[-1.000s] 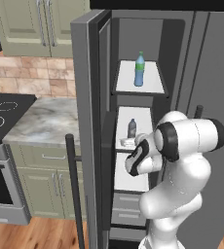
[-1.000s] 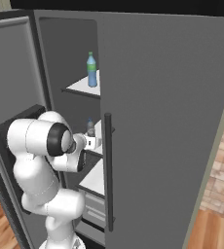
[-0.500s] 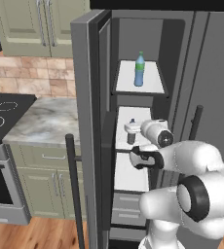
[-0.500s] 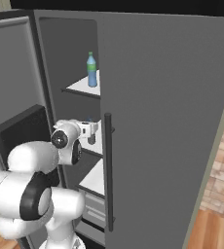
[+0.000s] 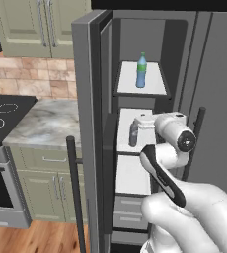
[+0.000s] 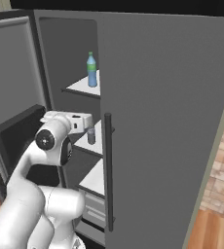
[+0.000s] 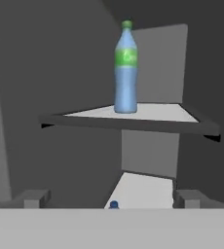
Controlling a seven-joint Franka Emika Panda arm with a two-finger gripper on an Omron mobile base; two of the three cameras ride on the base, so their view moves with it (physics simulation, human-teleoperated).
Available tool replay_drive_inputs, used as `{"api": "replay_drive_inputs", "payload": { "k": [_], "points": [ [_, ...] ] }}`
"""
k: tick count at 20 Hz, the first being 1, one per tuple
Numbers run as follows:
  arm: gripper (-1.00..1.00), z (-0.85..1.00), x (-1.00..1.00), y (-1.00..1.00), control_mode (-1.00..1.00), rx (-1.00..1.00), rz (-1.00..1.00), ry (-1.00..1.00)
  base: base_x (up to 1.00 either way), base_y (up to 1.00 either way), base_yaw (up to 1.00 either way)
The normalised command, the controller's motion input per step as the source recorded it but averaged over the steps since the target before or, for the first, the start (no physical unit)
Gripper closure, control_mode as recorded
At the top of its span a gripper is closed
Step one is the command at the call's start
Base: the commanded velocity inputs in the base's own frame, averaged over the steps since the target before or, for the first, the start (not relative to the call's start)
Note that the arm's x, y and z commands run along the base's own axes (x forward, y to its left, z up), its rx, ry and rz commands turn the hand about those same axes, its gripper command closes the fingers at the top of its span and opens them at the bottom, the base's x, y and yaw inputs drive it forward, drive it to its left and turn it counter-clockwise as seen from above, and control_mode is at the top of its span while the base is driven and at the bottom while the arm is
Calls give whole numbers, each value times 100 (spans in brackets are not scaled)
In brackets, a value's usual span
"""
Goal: Take the bottled waters from the counter and place them in the freezer to freeze. Close the freezer door after placing the bottles.
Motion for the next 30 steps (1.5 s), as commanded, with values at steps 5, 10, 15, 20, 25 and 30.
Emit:
{"api": "replay_drive_inputs", "payload": {
  "k": [5, 10, 15, 20, 25, 30],
  "points": [
    [-100, 96, -78, -17, -100, -4, -2, 11, 0, 0, 0],
    [-100, 94, -70, -21, -100, -5, -4, 22, 0, 0, 0],
    [-100, 35, -72, -19, -100, 0, -8, 29, 0, 0, 0],
    [-100, -41, -84, -4, -100, 0, -2, -2, 0, 0, 0],
    [-100, -52, -54, 0, -100, 3, 0, -2, 0, 0, 0],
    [-100, -8, -37, 0, -100, 3, 0, -1, 0, 0, 0]
  ]
}}
